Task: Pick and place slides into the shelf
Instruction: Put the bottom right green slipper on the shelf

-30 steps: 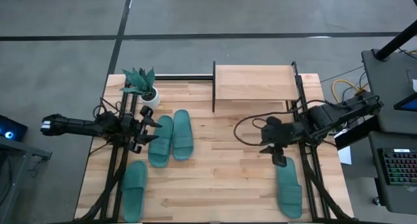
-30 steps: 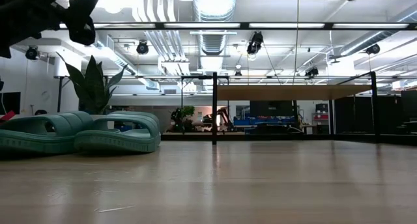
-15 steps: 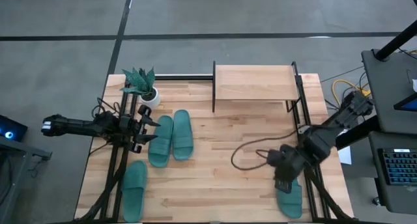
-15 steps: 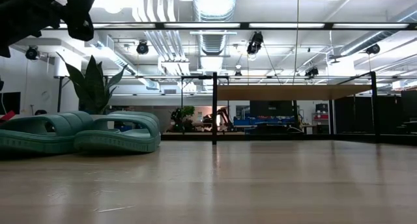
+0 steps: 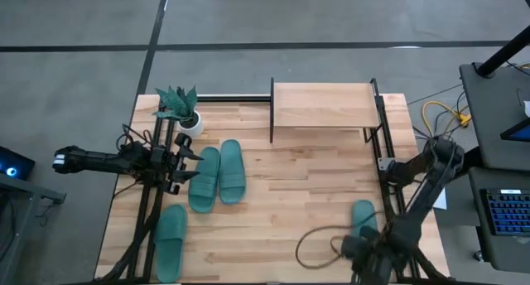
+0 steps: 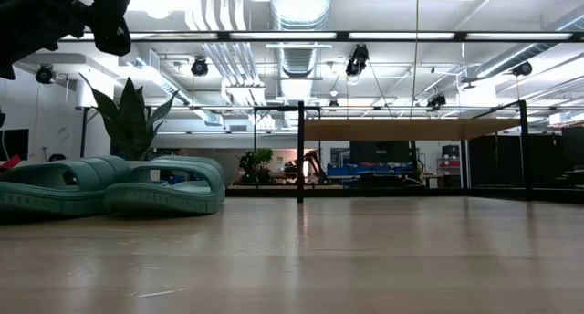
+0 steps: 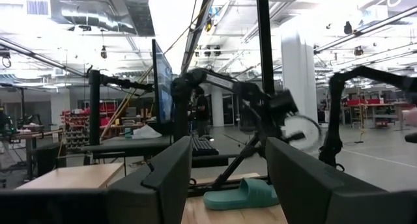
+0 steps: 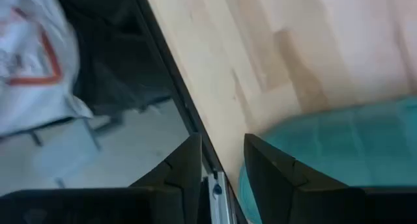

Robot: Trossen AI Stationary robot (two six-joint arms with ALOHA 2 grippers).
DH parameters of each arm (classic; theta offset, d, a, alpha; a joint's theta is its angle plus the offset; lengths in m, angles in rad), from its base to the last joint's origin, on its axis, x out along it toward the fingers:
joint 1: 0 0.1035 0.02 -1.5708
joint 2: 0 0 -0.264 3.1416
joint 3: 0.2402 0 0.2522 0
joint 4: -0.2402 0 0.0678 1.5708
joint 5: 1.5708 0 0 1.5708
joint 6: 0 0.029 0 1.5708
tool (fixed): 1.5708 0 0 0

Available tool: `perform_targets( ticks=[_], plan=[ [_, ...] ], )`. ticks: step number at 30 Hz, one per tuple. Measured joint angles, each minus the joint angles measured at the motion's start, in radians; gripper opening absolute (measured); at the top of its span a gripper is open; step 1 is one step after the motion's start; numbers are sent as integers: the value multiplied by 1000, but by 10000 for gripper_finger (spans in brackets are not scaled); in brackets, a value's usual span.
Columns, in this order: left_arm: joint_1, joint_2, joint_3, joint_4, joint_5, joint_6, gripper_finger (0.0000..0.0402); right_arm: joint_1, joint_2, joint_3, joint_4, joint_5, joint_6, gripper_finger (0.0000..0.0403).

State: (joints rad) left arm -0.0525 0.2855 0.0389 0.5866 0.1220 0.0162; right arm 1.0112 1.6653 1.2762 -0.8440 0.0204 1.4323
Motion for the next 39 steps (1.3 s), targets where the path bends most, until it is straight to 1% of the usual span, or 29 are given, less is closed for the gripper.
perform_targets(
  ticks=[3,6,9,12,17,21,25,30,34,36,39],
  plan=[
    [-1,0,0,5,-1,0,183,30,68,77,-107,16,-4,98],
    [-1,1,0,12,-2,0,183,40,118,151,-260,77,-47,89],
    [-1,1,0,12,-3,24,183,38,134,205,-381,153,-88,81],
    [-1,0,0,12,-5,55,183,36,122,221,-475,246,-69,74],
    [0,2,0,8,-8,74,183,24,9,179,-509,264,25,77],
    [0,1,0,8,-8,75,183,24,-99,109,-495,270,101,103],
    [0,1,0,8,-8,76,183,18,-196,-1,-445,261,138,144],
    [0,1,0,8,-8,76,183,-6,-330,-197,-263,148,191,189],
    [0,2,0,8,-8,76,183,-26,-440,-372,-55,64,194,206],
    [0,1,0,8,-8,76,183,-29,-487,-442,17,59,194,207],
    [0,1,0,8,-8,76,183,-29,-544,-531,62,72,193,207]
  ],
)
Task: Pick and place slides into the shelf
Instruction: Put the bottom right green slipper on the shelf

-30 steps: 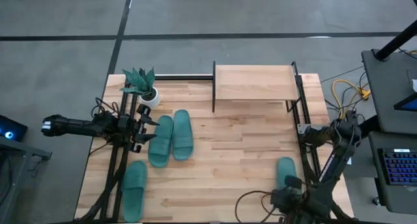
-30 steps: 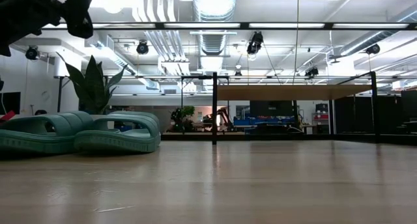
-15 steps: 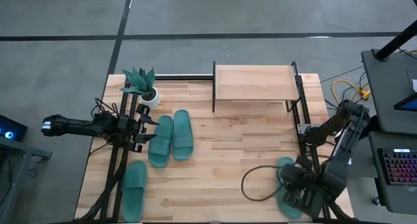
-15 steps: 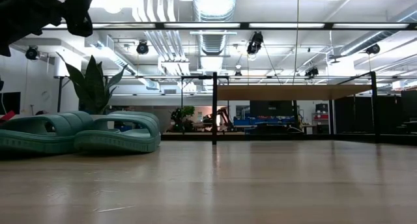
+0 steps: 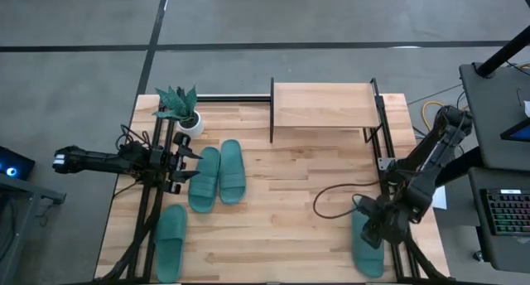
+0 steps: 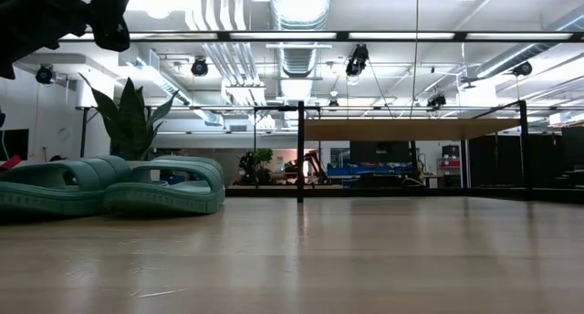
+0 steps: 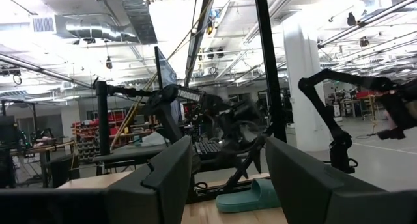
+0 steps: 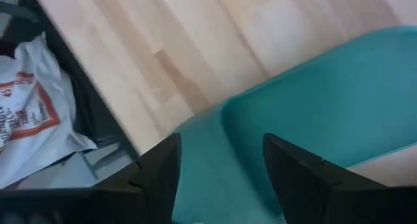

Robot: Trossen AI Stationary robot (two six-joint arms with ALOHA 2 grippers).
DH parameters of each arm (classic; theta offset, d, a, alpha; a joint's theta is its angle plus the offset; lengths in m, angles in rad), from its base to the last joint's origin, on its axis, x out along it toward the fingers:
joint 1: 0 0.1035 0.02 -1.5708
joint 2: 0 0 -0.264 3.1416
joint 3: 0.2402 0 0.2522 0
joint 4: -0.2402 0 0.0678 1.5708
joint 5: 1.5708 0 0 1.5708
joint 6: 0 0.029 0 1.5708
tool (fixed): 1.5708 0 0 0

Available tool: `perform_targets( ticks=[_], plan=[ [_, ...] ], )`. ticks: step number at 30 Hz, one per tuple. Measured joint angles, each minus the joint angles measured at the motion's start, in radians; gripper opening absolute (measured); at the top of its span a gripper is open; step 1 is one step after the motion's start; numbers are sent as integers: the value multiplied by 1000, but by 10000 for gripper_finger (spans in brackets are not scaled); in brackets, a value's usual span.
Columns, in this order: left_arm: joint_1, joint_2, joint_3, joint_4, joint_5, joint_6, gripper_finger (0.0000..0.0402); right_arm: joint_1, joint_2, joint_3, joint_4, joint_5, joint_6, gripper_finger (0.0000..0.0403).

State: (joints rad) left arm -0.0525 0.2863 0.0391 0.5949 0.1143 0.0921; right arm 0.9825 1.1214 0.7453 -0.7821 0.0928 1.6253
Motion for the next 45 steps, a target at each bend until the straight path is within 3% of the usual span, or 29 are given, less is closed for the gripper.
perform_targets(
  ticks=[10,24,39,45],
  plan=[
    [0,0,0,0,0,0,183,0,-66,-202,260,-44,-13,206],
    [-1,1,-1,-1,0,-1,183,1,-39,-218,380,-97,-93,202],
    [0,0,-3,-2,0,-2,183,1,69,-218,508,-118,-114,147],
    [0,0,-3,0,0,-1,183,0,119,-218,558,-142,-147,104]
  ],
)
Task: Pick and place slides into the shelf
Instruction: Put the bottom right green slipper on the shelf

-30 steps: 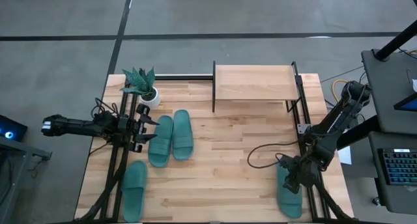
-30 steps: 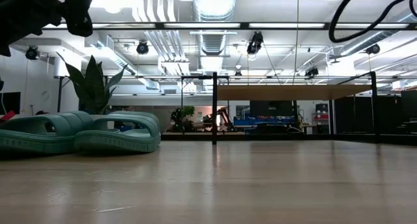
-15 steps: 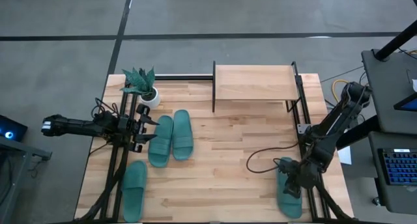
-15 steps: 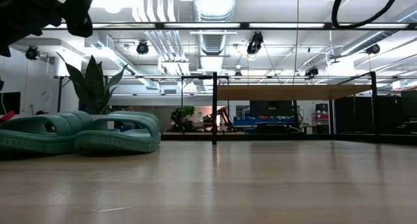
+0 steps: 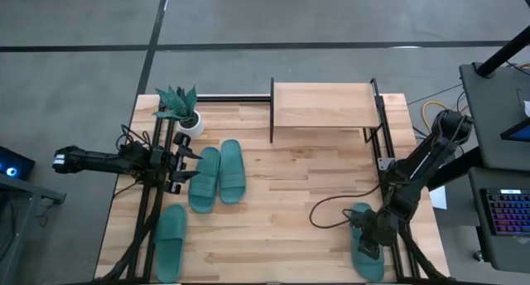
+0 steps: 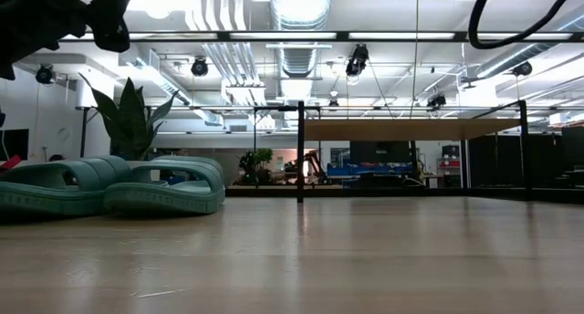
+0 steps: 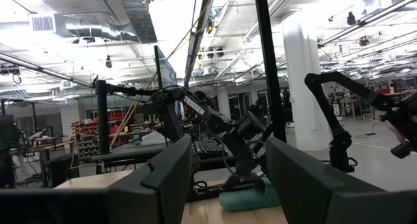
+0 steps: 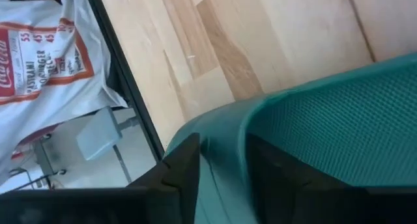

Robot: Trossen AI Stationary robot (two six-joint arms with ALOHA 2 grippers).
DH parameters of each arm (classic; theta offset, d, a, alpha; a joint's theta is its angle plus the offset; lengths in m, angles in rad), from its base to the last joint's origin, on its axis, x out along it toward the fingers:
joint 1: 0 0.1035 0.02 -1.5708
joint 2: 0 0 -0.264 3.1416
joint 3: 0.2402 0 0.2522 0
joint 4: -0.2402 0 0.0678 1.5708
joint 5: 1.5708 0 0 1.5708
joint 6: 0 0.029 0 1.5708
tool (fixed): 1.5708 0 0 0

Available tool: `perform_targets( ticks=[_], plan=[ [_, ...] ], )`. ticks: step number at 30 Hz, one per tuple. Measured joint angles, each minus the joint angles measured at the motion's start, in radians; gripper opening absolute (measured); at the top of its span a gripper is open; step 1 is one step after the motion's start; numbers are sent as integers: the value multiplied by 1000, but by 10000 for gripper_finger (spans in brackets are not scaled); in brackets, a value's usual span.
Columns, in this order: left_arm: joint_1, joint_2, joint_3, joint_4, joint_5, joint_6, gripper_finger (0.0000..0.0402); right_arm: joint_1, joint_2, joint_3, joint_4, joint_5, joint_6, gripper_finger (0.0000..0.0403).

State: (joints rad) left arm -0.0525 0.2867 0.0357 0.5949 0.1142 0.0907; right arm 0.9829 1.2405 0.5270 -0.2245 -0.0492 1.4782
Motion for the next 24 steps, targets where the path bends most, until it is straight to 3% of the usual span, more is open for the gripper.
perform_targets(
  ticks=[6,9,17,24],
  plan=[
    [0,-1,0,0,0,0,183,-2,24,4,21,-29,-39,39],
    [0,-1,0,0,0,0,183,-9,22,4,28,6,-56,15],
    [0,-1,0,2,0,3,183,-28,17,54,15,281,-308,12],
    [0,-1,0,4,0,3,183,-33,20,180,-6,573,-721,12]
  ],
)
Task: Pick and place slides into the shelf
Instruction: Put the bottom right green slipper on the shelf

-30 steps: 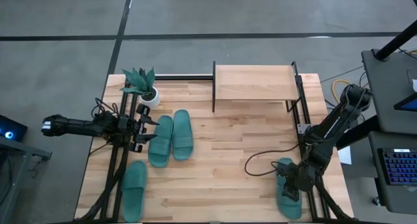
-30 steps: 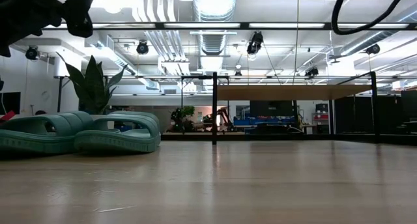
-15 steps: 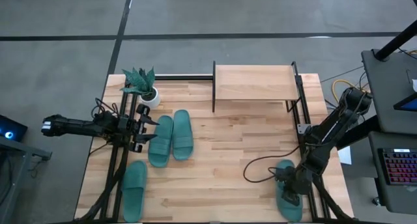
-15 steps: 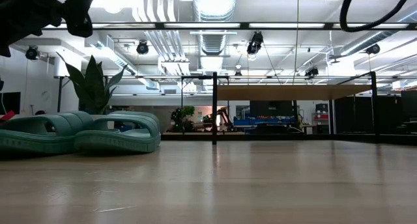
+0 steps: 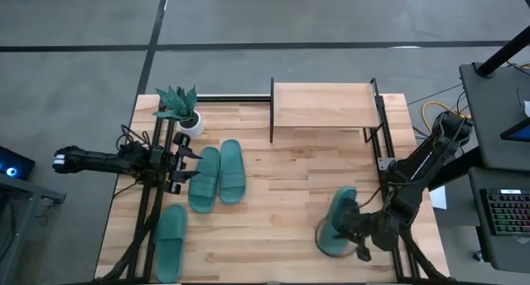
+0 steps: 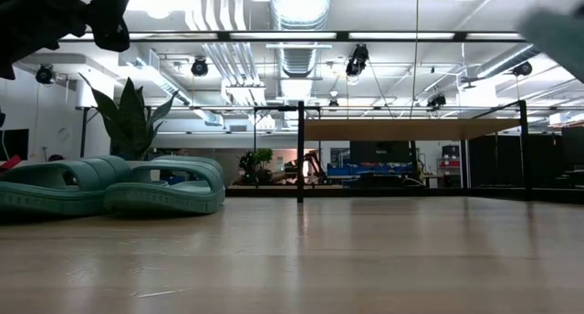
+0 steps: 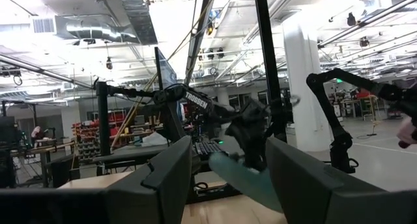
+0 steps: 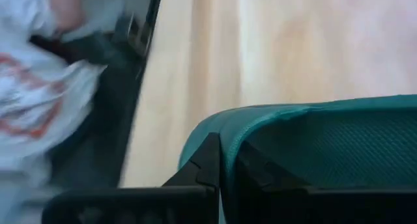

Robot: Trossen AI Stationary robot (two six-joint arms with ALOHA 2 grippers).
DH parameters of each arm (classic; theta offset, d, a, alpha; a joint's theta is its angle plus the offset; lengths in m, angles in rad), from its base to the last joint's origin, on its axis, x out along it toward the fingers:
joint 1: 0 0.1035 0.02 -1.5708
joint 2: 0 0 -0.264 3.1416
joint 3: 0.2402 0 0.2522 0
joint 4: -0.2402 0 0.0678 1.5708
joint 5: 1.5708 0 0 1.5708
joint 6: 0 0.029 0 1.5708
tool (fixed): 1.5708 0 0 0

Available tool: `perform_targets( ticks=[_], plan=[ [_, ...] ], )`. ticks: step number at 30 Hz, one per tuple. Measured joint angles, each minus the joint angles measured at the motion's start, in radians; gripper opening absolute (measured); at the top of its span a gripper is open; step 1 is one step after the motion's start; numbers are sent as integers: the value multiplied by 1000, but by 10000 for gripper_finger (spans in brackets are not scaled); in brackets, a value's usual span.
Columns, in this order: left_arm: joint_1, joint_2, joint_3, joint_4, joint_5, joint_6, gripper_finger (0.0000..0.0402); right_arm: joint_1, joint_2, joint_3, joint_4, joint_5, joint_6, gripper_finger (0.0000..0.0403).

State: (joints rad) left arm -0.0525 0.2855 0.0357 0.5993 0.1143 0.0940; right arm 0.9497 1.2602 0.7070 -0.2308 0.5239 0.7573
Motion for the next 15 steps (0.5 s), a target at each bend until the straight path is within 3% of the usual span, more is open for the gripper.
perform_targets(
  ticks=[5,9,12,15],
  plan=[
    [0,1,0,0,0,0,183,1,5,78,8,352,-314,12],
    [-1,1,0,0,0,0,183,-8,18,92,60,728,-466,11],
    [-1,3,0,5,0,1,183,-35,31,90,96,949,-468,11],
    [-1,7,-1,12,0,35,183,-78,47,90,104,1035,-416,11]
  ],
)
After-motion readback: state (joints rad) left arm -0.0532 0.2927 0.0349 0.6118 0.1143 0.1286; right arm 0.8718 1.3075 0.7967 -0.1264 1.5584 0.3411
